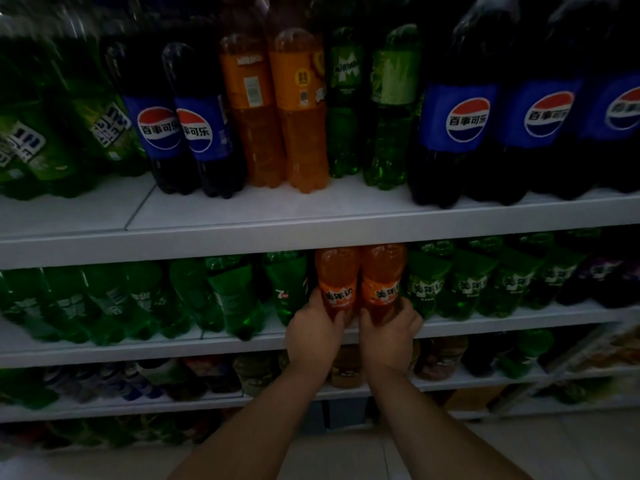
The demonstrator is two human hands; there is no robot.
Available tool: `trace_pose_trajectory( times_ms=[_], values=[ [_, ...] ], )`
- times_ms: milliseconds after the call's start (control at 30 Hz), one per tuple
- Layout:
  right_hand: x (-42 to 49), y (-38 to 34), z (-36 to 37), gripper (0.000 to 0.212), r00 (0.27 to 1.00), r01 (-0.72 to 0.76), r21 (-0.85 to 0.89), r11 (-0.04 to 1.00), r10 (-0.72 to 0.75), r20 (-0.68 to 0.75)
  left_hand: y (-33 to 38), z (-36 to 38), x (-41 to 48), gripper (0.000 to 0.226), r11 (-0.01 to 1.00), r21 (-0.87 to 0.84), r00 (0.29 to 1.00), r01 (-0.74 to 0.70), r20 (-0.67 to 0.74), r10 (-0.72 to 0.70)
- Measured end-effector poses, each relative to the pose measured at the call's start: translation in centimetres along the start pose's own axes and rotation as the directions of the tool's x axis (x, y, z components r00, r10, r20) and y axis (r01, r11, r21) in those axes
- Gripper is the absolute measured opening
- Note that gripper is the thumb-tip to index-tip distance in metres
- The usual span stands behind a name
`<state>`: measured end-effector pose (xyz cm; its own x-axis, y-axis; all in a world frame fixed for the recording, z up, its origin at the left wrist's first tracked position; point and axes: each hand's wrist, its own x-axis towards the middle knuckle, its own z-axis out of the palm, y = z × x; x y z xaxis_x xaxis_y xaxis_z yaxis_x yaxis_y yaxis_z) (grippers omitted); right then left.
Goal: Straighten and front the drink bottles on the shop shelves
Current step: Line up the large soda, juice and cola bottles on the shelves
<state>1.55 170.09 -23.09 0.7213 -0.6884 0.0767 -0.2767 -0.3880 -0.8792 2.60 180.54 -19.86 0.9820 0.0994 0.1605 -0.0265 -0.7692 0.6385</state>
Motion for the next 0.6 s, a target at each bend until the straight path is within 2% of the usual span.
trace_pose_trajectory(
  times_ms=[133,200,267,333,400,500,600],
  values=[
    [-0.5,-3.0,-3.2,0.040,0.951,0.306,0.083,0.949,-0.299,-0.080,0.7,-4.6,-0.9,0.025,0.978,-0.002,0.978,-0.207,-0.013,0.207],
    [-0.1,-6.2,-5.0,0.031,0.879,0.473,0.121,0.873,-0.459,-0.126,2.0,-7.9,-0.7,0.022,0.946,-0.060,0.945,-0.319,-0.100,0.312],
    [0.8,-10.0,-7.0,0.026,0.781,0.623,0.145,0.769,-0.601,-0.170,4.1,-11.2,0.5,0.017,0.905,-0.112,0.894,-0.411,-0.245,0.376],
    [1.9,-13.4,-9.0,0.023,0.698,0.716,0.160,0.680,-0.685,-0.209,6.6,-14.1,2.5,0.019,0.896,-0.135,0.865,-0.422,-0.355,0.354],
    [3.0,-16.4,-10.6,0.022,0.646,0.763,0.179,0.621,-0.727,-0.231,9.0,-16.1,4.8,0.031,0.897,-0.197,0.863,-0.395,-0.415,0.289],
    [3.9,-20.2,-11.7,0.027,0.638,0.769,0.205,0.606,-0.751,-0.173,12.2,-17.6,7.9,0.056,0.897,-0.253,0.854,-0.361,-0.477,0.209],
    [4.7,-23.0,-12.3,0.031,0.610,0.788,0.175,0.591,-0.788,-0.087,14.6,-17.6,10.1,0.083,0.933,-0.211,0.845,-0.293,-0.513,0.149]
  ],
)
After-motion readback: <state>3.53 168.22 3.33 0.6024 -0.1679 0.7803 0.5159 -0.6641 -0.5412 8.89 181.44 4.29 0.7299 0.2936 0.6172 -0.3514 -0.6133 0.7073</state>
